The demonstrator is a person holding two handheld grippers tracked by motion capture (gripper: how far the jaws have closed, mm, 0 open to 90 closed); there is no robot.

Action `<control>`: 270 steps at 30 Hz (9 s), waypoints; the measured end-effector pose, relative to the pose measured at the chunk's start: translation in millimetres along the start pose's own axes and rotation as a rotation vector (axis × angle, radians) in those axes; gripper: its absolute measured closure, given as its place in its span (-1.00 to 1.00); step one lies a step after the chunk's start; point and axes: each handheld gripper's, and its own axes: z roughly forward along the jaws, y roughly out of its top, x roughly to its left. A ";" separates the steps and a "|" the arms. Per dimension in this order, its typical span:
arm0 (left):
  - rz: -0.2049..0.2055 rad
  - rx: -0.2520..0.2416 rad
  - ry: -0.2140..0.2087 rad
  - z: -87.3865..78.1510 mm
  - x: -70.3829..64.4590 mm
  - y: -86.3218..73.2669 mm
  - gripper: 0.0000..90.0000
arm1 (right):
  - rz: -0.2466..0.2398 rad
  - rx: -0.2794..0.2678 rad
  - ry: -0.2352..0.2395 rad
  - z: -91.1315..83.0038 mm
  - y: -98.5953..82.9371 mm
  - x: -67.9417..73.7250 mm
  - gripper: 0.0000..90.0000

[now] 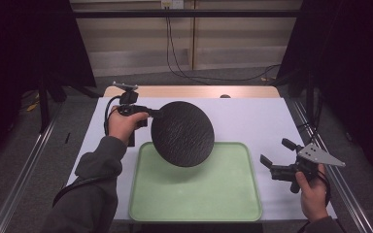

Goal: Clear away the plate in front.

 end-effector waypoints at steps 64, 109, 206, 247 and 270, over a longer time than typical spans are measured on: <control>0.054 0.179 -0.161 42.9 -24.5 -87.4 0.92 | 0.009 0.002 -0.015 -0.6 0.2 -0.9 -1.00; 0.075 0.081 -0.069 60.2 8.8 -112.6 0.80 | 0.007 0.012 -0.009 1.5 -0.5 0.2 -1.00; 0.258 -0.254 0.061 -10.3 22.8 -111.4 -0.67 | -0.023 0.037 0.001 2.8 -1.3 1.1 -0.99; 0.433 -0.347 0.118 -60.8 50.2 -122.0 -0.93 | -0.036 0.049 -0.001 3.5 -2.1 0.3 -0.99; 0.439 -0.378 0.195 -89.9 66.7 -134.1 -0.92 | -0.047 0.074 -0.002 5.5 -4.3 -0.2 -0.99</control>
